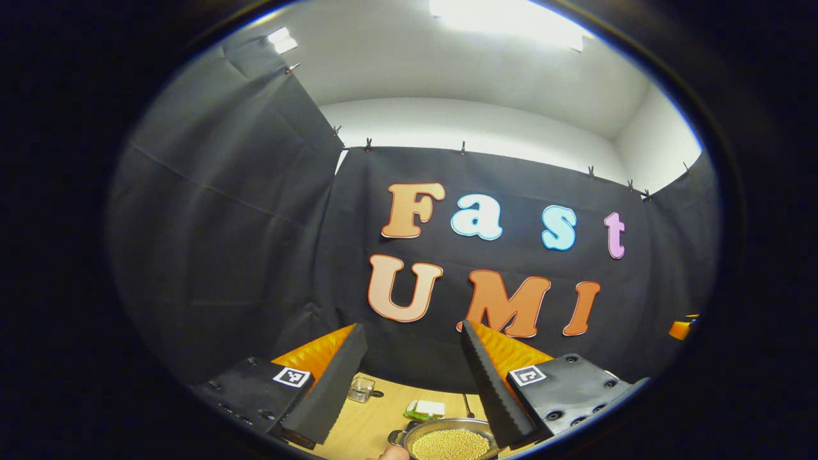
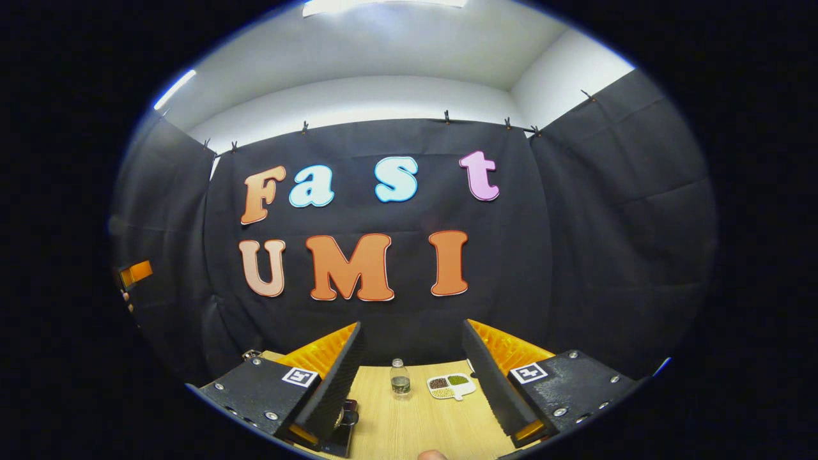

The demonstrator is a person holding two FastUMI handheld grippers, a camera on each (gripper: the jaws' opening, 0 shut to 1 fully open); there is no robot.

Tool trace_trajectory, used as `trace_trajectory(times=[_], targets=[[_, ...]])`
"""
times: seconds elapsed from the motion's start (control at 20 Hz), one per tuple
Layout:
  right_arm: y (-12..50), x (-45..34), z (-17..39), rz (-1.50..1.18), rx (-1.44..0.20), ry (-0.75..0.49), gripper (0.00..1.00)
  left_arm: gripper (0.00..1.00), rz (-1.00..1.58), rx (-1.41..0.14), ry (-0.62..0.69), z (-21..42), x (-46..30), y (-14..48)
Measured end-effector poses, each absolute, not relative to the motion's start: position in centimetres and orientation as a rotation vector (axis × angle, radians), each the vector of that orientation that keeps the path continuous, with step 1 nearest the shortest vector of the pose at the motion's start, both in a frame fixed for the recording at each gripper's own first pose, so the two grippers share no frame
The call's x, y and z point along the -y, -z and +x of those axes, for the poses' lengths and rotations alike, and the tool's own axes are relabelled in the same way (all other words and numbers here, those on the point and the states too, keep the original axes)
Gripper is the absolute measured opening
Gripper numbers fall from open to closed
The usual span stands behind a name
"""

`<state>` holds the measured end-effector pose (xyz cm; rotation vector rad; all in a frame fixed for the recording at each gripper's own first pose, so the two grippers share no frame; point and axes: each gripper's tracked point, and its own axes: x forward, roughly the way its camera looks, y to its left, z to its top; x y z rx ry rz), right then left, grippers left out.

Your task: First push the handle of the pot to place it horizontally, then grasp the pot with both hands and set it on the induction cooktop.

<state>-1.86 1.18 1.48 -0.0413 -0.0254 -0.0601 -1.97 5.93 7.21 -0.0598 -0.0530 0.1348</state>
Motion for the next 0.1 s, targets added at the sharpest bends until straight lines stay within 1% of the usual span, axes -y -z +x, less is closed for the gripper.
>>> trace_trajectory(times=[0.1], targets=[[-0.79,-1.26,-1.93,-0.042,0.009,0.052,0.94,0.96,-0.060,0.041,-0.106,-1.94,-4.57,-7.17]])
